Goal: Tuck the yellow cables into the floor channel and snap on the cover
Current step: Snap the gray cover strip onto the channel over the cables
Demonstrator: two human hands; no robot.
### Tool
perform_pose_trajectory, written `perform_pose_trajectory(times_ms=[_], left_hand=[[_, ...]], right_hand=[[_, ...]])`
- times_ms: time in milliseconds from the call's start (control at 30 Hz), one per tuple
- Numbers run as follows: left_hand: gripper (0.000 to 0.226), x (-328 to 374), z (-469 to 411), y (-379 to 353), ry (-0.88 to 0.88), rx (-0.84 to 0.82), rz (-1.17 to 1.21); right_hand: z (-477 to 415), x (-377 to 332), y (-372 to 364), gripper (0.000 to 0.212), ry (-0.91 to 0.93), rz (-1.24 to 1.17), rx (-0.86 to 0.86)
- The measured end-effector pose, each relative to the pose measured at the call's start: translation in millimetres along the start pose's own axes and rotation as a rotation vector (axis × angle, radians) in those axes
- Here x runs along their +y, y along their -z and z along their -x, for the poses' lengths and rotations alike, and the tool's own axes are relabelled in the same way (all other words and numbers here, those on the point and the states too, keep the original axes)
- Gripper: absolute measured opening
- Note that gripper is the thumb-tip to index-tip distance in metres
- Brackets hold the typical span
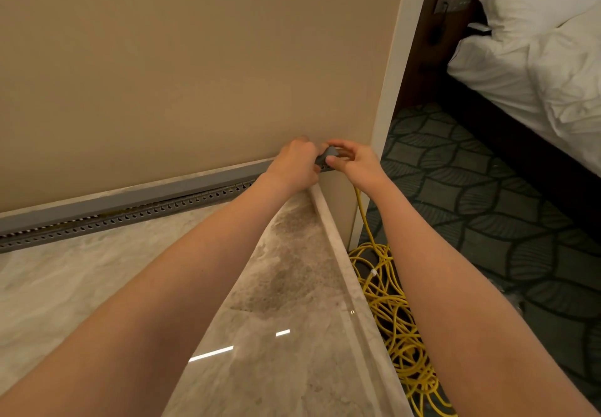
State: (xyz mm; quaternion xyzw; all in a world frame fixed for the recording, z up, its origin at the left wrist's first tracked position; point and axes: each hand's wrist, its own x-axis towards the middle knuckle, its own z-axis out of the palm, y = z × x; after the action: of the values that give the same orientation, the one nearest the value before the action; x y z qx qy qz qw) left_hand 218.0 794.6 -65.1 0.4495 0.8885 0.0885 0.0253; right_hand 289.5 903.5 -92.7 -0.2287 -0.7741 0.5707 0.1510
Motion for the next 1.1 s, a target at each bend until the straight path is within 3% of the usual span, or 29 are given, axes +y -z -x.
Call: perform_pose_trajectory(times_ms=[300, 667, 867, 1100], left_hand=[[0.054, -20.5, 5.3, 7.2, -0.086, -0.093, 0.136], [0.046, -21.6, 12.3, -2.8, -0.2, -0.012, 0.002], [0.04, -32.0, 9.9, 4.3, -0.234, -0.073, 0.101], [0.048, -41.3, 11.2, -0.1, -0.244, -0.086, 0.062]], right_hand=[[0.5, 8.7, 6.0, 0.029, -0.042, -0.05, 0.06], [2.8, 10.4, 12.5, 0.039, -0.052, -0.056, -0.015], [1.2, 11.7, 12.2, 0.041, -0.048, -0.028, -0.015], [6.2, 5.1, 9.1, 0.048, 0.015, 0.177, 0.014]])
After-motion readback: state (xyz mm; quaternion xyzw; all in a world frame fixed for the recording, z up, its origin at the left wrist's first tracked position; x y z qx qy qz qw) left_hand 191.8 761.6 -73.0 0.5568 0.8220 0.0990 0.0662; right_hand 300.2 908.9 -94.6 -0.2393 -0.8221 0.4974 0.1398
